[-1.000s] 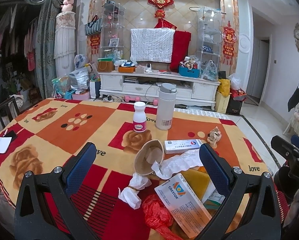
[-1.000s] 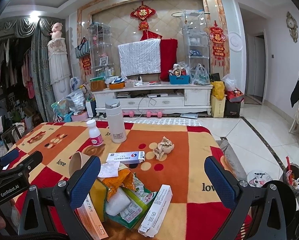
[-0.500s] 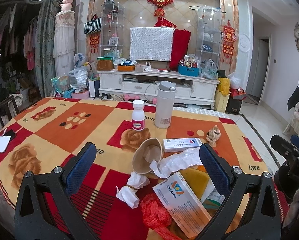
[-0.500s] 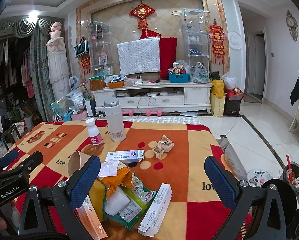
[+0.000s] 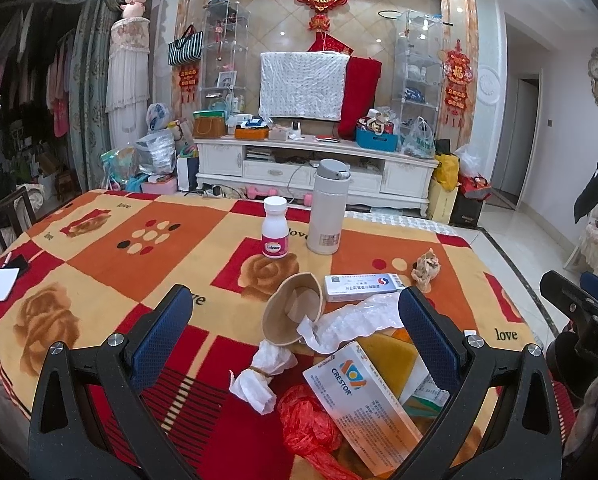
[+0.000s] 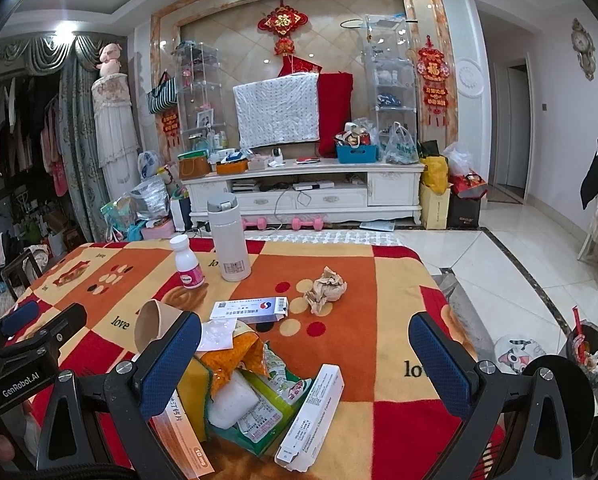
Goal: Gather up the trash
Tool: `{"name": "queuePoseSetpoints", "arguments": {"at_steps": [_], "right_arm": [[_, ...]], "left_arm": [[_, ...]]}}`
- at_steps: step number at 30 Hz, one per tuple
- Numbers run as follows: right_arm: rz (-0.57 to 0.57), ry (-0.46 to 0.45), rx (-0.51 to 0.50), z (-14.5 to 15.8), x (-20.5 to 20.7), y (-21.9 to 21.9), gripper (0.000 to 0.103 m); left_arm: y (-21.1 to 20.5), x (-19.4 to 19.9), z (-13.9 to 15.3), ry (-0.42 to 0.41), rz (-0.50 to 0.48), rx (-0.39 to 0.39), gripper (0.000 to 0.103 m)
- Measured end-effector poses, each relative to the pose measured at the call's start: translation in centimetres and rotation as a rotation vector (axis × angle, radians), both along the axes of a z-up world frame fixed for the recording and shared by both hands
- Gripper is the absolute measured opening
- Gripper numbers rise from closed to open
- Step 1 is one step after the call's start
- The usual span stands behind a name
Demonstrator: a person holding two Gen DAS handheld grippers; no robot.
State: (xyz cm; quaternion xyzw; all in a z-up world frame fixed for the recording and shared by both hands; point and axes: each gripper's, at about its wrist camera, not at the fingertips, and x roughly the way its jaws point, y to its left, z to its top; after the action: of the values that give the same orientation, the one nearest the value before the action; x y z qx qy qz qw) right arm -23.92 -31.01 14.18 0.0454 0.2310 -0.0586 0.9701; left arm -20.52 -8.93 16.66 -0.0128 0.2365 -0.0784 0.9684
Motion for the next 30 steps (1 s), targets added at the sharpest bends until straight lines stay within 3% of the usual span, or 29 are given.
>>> {"name": "queuePoseSetpoints", "arguments": {"at_steps": [30], "right_arm": [[0.002,0.064,-0.062,-1.2,0.1,-0.3,0.103]], "left_arm": [[-0.2,0.4,-1.2,0.033,-0.003,-0.016,0.102]]}}
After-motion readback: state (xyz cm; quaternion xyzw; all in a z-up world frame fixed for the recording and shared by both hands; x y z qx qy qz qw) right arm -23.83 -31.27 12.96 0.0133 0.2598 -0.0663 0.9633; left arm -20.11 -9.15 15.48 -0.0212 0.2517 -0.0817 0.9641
